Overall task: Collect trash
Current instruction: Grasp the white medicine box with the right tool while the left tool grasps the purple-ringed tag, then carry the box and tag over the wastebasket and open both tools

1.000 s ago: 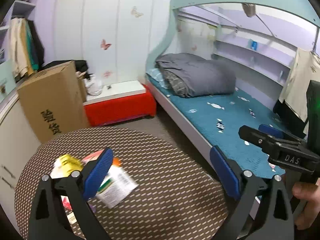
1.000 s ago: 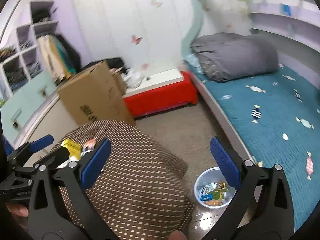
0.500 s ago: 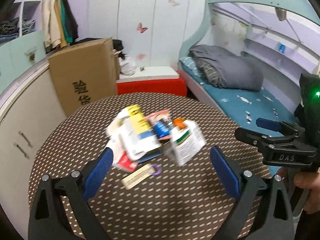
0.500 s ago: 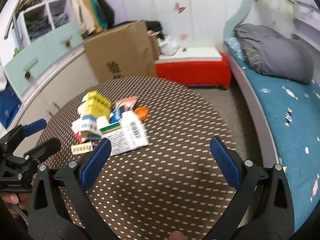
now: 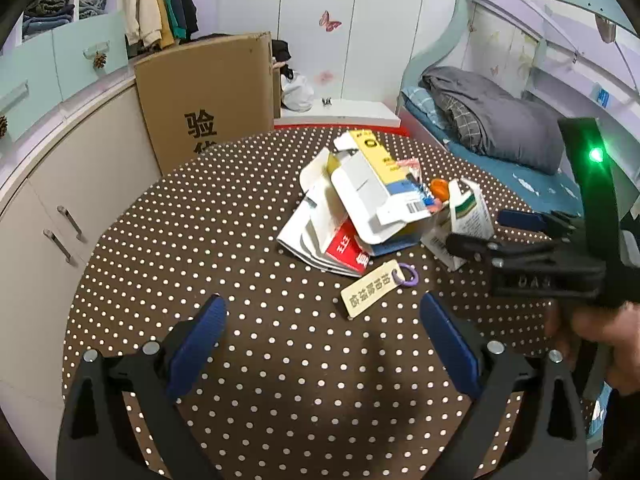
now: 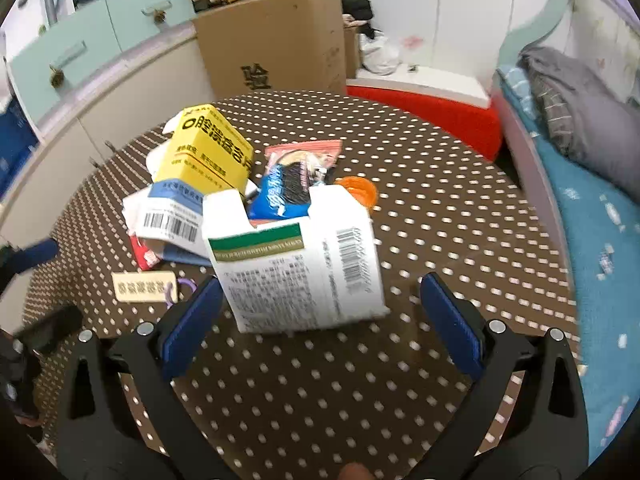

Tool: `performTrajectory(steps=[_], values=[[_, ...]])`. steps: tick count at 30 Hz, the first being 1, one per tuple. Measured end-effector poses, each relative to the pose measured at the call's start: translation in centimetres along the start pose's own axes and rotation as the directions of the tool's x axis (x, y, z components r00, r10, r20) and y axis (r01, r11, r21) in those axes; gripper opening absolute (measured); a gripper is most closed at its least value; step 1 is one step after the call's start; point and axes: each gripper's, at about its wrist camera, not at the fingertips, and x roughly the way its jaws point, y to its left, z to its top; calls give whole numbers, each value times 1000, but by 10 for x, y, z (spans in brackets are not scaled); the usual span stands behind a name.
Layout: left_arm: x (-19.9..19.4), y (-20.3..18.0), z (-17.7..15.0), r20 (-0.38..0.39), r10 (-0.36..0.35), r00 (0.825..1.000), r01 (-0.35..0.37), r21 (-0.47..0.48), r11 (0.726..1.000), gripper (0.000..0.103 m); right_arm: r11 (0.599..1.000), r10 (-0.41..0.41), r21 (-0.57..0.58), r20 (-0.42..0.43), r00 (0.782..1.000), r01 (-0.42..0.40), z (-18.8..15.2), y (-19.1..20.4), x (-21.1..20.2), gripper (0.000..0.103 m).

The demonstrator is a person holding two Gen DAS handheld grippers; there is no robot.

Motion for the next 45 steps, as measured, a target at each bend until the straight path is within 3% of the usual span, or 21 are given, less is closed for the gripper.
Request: performTrajectory(steps=[1,9,13,15,17,18,22,25,27,28,29,30,31,32,33,35,38,45], values=[[4,-2,0,-8,-4,1000,4,10,1000,95,1000,-3,6,-9,1000,3,-1,-1,1,76],[42,-21,3,-69,-24,997,30,89,996,93,999,22,46,13,1000,-22,-19,-15,-26,75],[49,-31,6,-85,-45,995,56,131,990,64,998,8,60,25,1000,-9,-24,-25,-40,75],[47,-35,7,-87,-58,995,70,142,987,34,998,4,68,29,1000,-6,-28,-31,-45,75],[44,-36,7,-104,-113,988,124,115,986,11,997,3,75,31,1000,-6,-31,-35,-48,75],[44,-35,6,-112,-135,985,147,102,984,4,997,7,81,33,999,-10,-32,-37,-49,75],[36,-41,-3,-119,-156,981,169,104,980,1,996,10,83,37,999,-13,-34,-40,-53,75],[34,-48,-4,-109,-142,984,155,124,980,9,996,10,83,42,999,-14,-33,-44,-55,75],[40,-47,3,-102,-125,987,137,125,983,50,996,11,87,49,999,-15,-33,-47,-58,76],[42,-48,6,-91,-120,989,131,124,984,52,996,12,89,51,999,-16,-33,-47,-59,76],[46,-49,10,-99,-124,987,136,127,982,51,996,12,89,52,999,-16,-33,-48,-59,76],[50,-51,13,-110,-131,985,145,130,981,44,996,11,90,54,998,-16,-33,-48,-60,76],[52,-53,14,-116,-136,984,151,135,979,33,996,11,91,56,998,-16,-33,-48,-61,75],[54,-57,15,-118,-132,984,150,157,976,11,996,11,92,57,998,-17,-34,-49,-62,75],[54,-59,15,-126,-145,981,164,160,973,2,995,11,94,61,998,-17,-35,-50,-63,75],[53,-60,14,-145,-190,971,209,137,968,1,995,12,100,66,998,-18,-35,-51,-65,75],[46,-60,8,-142,-201,969,220,131,967,0,994,10,111,77,997,-18,-36,-54,-69,75],[8,-71,11,-68,-239,969,246,117,962,0,989,-4,145,155,988,-19,-28,-74,-99,75]])
